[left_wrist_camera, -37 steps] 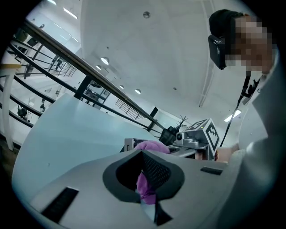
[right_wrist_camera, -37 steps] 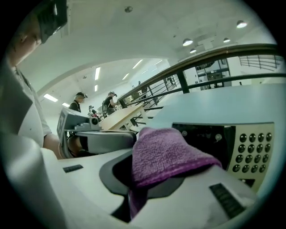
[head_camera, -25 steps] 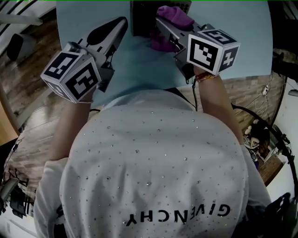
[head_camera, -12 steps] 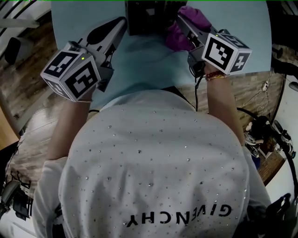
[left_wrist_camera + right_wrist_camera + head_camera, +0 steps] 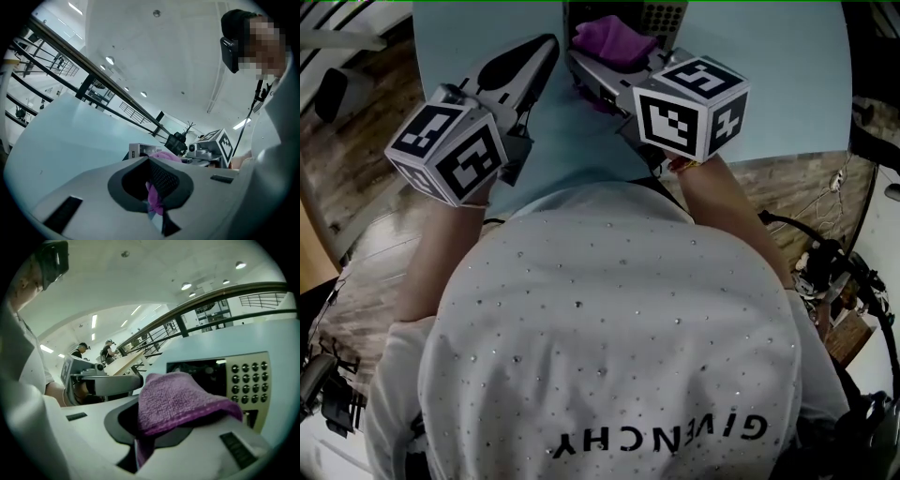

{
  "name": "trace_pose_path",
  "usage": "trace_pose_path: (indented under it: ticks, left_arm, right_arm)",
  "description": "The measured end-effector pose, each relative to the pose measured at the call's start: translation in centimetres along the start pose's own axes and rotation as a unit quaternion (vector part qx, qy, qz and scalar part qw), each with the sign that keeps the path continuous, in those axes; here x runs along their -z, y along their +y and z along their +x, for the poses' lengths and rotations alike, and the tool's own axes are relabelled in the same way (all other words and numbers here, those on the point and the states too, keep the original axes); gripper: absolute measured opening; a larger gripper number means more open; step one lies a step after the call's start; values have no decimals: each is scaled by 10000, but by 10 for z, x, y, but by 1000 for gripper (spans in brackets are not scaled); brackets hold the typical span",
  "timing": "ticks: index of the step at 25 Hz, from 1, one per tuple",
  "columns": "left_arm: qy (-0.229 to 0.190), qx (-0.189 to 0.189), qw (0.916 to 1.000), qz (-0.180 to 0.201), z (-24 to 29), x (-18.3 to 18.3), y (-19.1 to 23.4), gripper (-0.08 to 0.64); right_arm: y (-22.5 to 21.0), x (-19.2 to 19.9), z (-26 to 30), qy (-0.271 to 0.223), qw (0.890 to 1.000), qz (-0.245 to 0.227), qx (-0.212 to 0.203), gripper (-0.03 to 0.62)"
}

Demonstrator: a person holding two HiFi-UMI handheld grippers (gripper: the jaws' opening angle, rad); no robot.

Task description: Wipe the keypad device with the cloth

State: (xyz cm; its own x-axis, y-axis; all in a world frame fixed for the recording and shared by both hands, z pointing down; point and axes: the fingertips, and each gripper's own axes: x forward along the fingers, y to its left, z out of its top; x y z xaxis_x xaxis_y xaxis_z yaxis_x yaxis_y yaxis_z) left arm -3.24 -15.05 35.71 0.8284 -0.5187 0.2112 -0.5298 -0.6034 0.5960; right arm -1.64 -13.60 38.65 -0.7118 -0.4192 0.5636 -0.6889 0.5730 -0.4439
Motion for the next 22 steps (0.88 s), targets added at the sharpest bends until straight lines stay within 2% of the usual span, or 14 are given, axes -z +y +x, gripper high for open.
trace_pose_path:
  ticks: [2, 4, 8, 13, 22]
  left_arm:
    - [10, -30, 10000, 5, 0, -1, -1, 0]
    - [16, -56, 10000, 10, 0, 0, -3, 0]
    - [-23, -86, 10000, -20, -3, 5, -5, 0]
    - [-13, -117, 9999, -82, -5, 6, 5, 0]
    - [102, 50, 9999, -127, -1, 11, 11, 0]
  right_arm:
    - [11, 2, 6, 126, 9997, -136, -175, 35]
    - [14, 6, 6, 244, 9989, -363, -184, 35]
    - [-4, 16, -7, 329, 9966, -722, 229, 35]
    - [-32, 19, -25, 268, 9969, -463, 576, 35]
    - [-72, 22, -51, -7, 9926, -7, 1216, 35]
